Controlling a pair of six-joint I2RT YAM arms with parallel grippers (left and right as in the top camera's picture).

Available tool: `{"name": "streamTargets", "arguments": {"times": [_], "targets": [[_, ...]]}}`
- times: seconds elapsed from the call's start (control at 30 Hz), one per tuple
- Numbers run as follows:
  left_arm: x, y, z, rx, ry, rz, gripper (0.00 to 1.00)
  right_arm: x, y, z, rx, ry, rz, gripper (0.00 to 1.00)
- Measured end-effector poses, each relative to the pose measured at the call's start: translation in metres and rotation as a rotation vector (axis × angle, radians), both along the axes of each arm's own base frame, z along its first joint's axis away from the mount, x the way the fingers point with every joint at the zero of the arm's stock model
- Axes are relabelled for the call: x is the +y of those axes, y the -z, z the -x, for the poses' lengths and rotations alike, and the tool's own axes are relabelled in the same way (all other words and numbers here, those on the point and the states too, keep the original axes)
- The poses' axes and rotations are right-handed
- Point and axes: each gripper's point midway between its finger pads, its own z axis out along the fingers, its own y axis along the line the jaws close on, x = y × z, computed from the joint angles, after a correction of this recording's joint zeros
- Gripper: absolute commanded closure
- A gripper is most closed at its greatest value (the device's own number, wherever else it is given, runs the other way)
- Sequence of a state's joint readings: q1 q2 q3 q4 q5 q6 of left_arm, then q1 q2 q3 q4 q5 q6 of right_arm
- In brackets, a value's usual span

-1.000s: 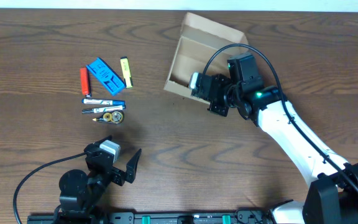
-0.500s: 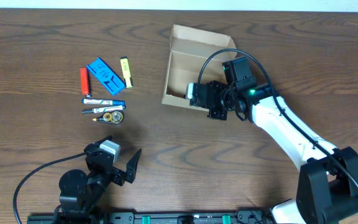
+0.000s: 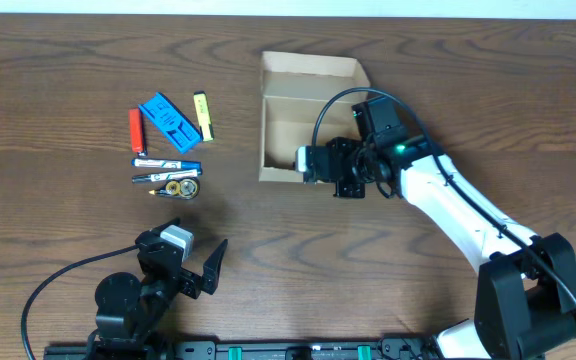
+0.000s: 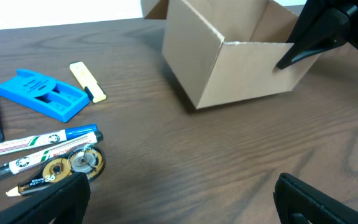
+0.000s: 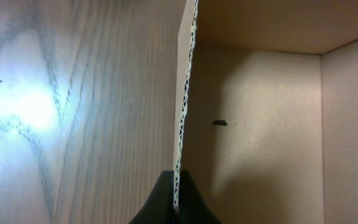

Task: Pack container
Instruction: 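Drag the gripped box with the right gripper toward the table center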

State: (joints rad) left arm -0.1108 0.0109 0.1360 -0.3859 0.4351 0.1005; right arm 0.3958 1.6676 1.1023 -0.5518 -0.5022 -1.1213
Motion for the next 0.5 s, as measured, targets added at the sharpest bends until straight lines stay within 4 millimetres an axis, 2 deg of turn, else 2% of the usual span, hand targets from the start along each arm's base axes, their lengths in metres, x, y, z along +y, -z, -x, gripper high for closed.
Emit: {"name": "streamTargets", "arguments": {"times": [0.17,0.33,0.37,0.4,0.5], "targets": [[0.0,0.0,0.0,0.0,0.0,0.0,0.05,0.01,0.001,0.007,-0.013,-0.039,0.016,0.99],[0.0,0.0,0.0,0.0,0.0,0.0,0.05,0.01,0.002,0.006,-0.021,-0.037,0.027,0.98],[0.0,0.0,0.0,0.0,0.0,0.0,0.05,0.009,0.002,0.006,-0.021,-0.036,0.029,0.76],[0.0,0.0,0.0,0.0,0.0,0.0,0.05,0.009,0.002,0.006,-0.022,-0.034,0.03,0.01],[0.0,0.0,0.0,0.0,0.0,0.0,0.05,0.013,-0.002,-0.003,-0.053,-0.019,0.011,0.01]]}}
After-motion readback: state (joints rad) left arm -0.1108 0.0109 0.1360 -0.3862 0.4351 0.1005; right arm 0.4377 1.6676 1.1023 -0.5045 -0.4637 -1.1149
